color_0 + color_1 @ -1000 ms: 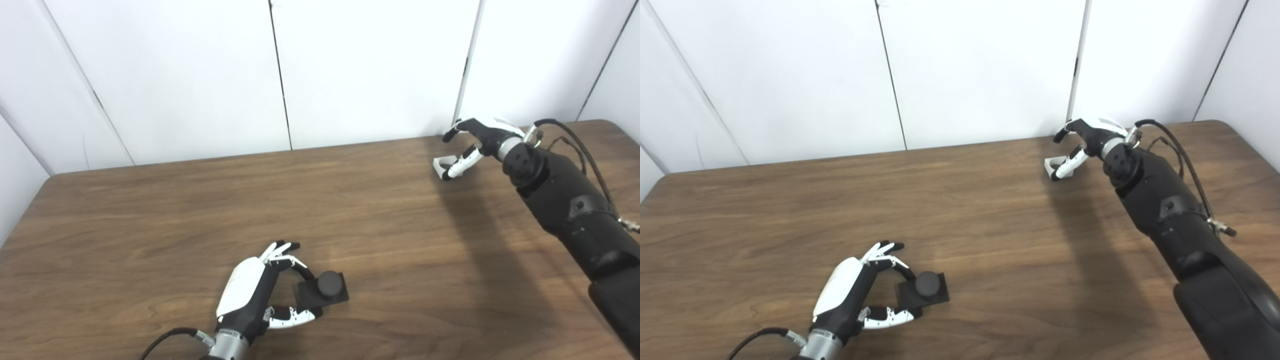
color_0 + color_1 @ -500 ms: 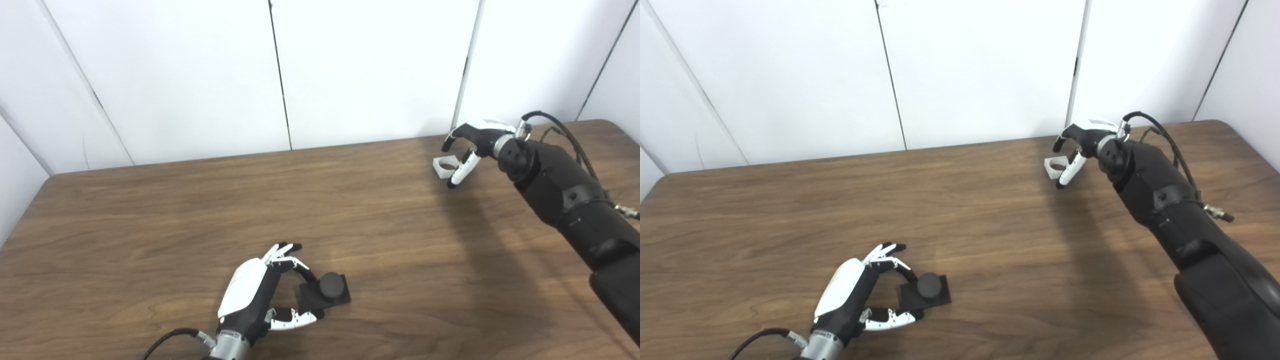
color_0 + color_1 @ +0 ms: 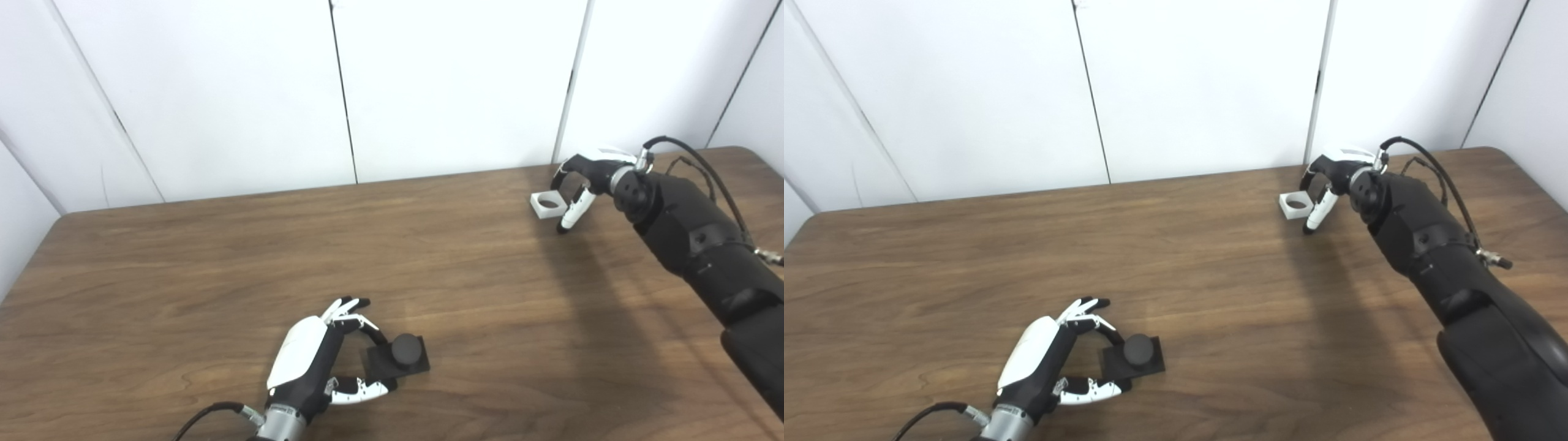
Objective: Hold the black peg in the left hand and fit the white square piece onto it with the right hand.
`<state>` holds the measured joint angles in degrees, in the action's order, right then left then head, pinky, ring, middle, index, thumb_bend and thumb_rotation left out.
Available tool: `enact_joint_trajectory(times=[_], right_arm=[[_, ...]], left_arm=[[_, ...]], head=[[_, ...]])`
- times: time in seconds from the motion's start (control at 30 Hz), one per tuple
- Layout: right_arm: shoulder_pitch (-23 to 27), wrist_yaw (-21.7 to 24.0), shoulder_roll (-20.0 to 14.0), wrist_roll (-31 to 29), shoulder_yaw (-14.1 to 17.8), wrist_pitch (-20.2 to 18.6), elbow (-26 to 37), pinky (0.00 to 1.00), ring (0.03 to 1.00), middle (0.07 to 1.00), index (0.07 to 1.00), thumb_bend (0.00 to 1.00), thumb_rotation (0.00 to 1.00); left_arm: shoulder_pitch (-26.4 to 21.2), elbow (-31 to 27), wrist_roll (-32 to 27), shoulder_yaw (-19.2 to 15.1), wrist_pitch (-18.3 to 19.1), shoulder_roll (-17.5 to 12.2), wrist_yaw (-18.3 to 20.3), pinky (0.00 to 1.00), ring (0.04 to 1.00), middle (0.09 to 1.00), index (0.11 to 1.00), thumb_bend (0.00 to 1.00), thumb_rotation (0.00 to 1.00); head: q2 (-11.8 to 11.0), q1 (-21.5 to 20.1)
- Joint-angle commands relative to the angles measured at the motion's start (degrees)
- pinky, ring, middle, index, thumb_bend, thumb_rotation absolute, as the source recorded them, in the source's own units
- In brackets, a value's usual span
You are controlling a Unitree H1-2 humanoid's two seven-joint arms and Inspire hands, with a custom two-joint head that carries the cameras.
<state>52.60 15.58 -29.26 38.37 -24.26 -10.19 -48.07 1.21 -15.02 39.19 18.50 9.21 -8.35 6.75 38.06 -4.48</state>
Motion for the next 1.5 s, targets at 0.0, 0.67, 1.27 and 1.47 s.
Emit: enact_joint_trajectory(times=[0.0,0.67,1.27,1.47], right_arm=[[3.46,-1.82,-0.81,-0.21,0.69,1.22,0.58,0.95,1.000,0.949,0.709,0.82,0.14],[4.11,-4.17,0.21,-1.19,0.99,2.53,-1.91,0.92,0.999,0.947,0.709,0.83,0.17],[5.43,-4.21,1.40,-0.54,0.34,2.48,-2.95,0.91,0.992,0.940,0.701,0.84,0.18],[5.41,-4.49,1.73,-0.67,0.25,2.89,-3.53,0.89,0.989,0.934,0.691,0.85,0.17]], left_arm=[[-0.33,-1.60,0.49,0.20,-0.64,0.00,0.02,0.91,0.960,0.897,0.494,0.50,0.09],[-0.32,-2.15,1.33,0.71,-0.10,0.41,0.79,0.93,0.964,0.895,0.495,0.50,0.09],[-0.03,-2.47,1.68,0.92,0.45,0.69,0.90,0.90,0.965,0.893,0.494,0.50,0.09],[0.07,-2.34,1.82,0.91,0.05,0.76,0.49,0.90,0.960,0.889,0.494,0.50,0.09]], head=[[0.11,0.16],[0.14,0.54],[0.68,0.55],[0.83,0.74]])
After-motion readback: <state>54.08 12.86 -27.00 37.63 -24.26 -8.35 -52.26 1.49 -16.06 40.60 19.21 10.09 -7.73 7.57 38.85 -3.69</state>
